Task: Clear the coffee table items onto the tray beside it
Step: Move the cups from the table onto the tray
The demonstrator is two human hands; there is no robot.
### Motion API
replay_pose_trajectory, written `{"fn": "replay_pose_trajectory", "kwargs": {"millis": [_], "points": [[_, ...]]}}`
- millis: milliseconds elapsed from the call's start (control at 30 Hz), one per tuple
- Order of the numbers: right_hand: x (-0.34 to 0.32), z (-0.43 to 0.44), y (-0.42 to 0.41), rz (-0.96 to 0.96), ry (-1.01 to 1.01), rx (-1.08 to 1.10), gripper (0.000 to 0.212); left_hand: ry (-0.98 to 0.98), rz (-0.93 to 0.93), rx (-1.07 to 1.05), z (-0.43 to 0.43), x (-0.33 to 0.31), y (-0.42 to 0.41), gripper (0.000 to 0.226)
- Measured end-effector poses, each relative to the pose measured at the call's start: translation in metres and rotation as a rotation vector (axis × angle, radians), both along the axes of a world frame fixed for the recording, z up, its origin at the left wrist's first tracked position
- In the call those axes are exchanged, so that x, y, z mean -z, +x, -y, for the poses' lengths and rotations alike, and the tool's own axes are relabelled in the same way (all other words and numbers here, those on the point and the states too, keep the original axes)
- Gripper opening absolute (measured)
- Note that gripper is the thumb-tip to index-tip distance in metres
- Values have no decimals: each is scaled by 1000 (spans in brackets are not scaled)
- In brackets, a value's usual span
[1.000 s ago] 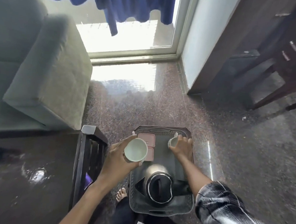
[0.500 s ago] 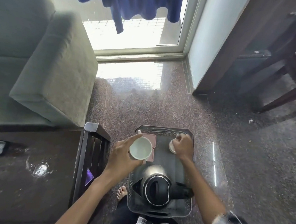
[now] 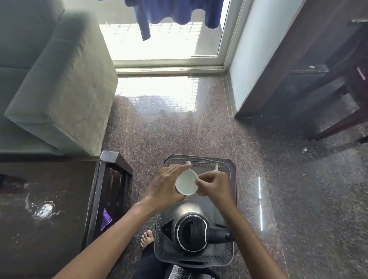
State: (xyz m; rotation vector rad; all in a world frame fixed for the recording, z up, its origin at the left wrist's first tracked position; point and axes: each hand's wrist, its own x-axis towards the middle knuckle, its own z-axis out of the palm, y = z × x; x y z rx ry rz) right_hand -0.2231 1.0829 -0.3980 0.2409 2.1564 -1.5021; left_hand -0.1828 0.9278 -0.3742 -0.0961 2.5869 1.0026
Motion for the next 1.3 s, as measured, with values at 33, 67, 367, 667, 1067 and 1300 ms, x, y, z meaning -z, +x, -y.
{"fn": "replay_pose_trajectory", "kwargs": {"millis": [33,67,367,667,1067,1300], "points": [[4,-2,-2,-17,47,-1,8,19,0,-4,-2,0,0,81],[10,-4,-4,-35,89,0,14,46,-3,-18,-4,0,-1,82],[78,-1,-42,-67,508,-25,12,224,92,-201,13,-6,12,40],[111,9,-48,8,668,-111,23,317,163,-284,19,-14,32,29],[128,13,-42,-45,711,-119,25,330,208,-307,23,-14,42,28],[132,10,-43,-41,732,-137,23,338,210,-321,25,-13,46,28]]}}
